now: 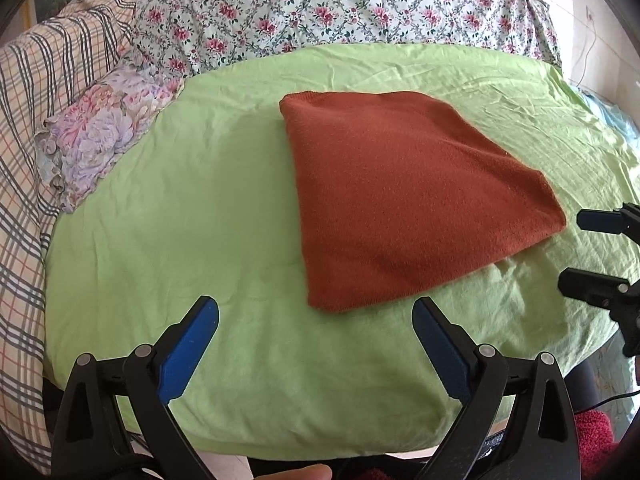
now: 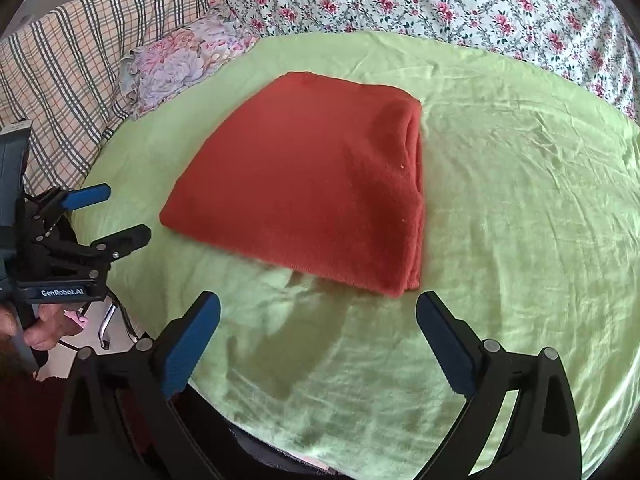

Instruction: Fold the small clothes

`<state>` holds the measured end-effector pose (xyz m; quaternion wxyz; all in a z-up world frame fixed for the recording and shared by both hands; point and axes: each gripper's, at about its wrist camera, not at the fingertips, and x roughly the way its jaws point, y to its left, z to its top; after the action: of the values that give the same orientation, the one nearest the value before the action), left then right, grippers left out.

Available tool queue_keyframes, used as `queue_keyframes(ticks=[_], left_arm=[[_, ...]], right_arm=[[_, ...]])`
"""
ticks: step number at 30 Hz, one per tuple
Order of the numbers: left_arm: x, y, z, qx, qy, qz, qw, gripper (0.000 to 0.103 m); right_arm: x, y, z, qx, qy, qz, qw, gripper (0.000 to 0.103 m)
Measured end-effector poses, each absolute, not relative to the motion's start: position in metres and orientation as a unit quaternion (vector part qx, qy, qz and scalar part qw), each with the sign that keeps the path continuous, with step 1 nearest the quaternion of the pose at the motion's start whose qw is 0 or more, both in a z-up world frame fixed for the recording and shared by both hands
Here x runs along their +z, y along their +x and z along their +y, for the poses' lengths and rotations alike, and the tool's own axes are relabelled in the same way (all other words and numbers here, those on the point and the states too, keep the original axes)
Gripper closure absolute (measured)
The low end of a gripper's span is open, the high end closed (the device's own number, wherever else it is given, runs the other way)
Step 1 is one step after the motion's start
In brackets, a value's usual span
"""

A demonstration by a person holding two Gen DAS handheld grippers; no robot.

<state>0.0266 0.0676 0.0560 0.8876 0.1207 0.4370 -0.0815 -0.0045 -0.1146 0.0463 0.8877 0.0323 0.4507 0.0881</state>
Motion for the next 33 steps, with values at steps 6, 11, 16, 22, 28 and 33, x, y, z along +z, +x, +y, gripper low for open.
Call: queue_keyframes(ticks=[6,11,16,22,28,33], left_arm=[[0.052,0.036,0.064,-0.084,0.120,0.437,0.887,0.005],[0.052,0.046,0.064,-0.082,0.115,0.441,0.887,0.005],[0.056,0.057,0.061,-0.081,0.113,0.436,0.889,0.004],[0.060,0.070,0.056,-0.078,0.111,0.432,0.892,0.003],[0.061,0.074,0.049,-0.075,0.107,0.433,0.892,0.003],[0.061,0.073,0.048,-0.076,0.107,0.434,0.891,0.003]], right_arm=[[0.040,0.008,-0.109,0.094,0.025,0.453,0.886,0.004],[0.041,0.019,-0.109,0.096,0.017,0.450,0.888,0.004],[0.044,0.032,-0.113,0.105,0.015,0.450,0.887,0.004],[0.046,0.047,-0.116,0.104,0.021,0.449,0.887,0.004],[0.048,0.057,-0.120,0.098,0.032,0.448,0.888,0.004],[0.048,0.059,-0.122,0.095,0.034,0.449,0.888,0.004]])
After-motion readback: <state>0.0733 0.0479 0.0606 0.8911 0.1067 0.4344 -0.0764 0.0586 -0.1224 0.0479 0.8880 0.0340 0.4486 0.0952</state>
